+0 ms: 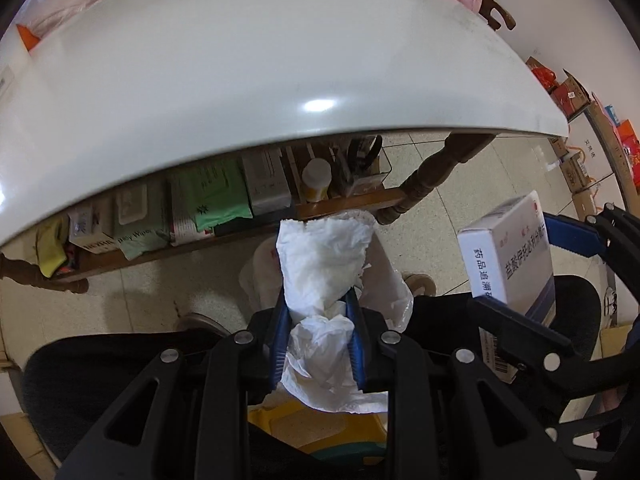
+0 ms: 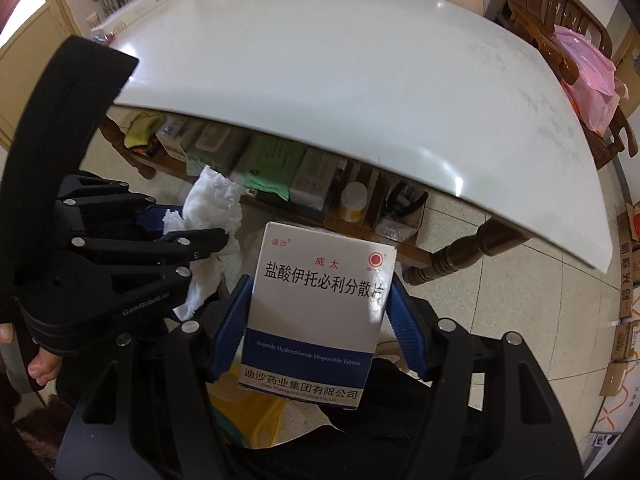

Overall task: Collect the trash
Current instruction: 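Carry the tissue and medicine box down over the white plastic bag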

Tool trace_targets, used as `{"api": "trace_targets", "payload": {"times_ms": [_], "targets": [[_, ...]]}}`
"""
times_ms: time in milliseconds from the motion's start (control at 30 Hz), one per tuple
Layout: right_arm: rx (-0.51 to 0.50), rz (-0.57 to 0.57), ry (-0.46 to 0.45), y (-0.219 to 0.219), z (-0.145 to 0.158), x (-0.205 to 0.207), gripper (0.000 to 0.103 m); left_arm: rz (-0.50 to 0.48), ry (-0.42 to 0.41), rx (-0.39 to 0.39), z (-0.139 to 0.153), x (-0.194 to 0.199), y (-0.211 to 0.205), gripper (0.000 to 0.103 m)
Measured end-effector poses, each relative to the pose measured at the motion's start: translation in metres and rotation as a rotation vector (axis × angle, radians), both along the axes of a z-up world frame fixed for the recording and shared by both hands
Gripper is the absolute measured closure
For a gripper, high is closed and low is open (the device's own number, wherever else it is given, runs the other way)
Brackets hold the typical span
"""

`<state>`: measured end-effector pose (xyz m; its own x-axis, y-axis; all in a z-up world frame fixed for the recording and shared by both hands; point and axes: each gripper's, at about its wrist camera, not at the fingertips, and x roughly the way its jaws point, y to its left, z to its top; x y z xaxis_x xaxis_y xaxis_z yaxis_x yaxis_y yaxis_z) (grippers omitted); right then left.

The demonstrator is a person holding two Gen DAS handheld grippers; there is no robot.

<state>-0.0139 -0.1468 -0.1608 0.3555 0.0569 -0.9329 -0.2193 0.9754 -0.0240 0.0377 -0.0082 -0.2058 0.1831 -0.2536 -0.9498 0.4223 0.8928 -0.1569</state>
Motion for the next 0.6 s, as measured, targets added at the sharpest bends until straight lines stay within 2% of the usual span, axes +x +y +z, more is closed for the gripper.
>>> {"api": "trace_targets", "payload": {"times_ms": [233,600], "targets": [[-0.029,-0.031,0.024,-0.005,-0.037,0.006,0.038,-0.021,-0.012,0.055,-0.030,-0.002,-0.009,0.078],[-0.031,-0.075,0.084,-0.012,-0.098,0.017,0.038,-0.028,0.053,0.108,-0.081,0.010,-0.020,0.078]]}}
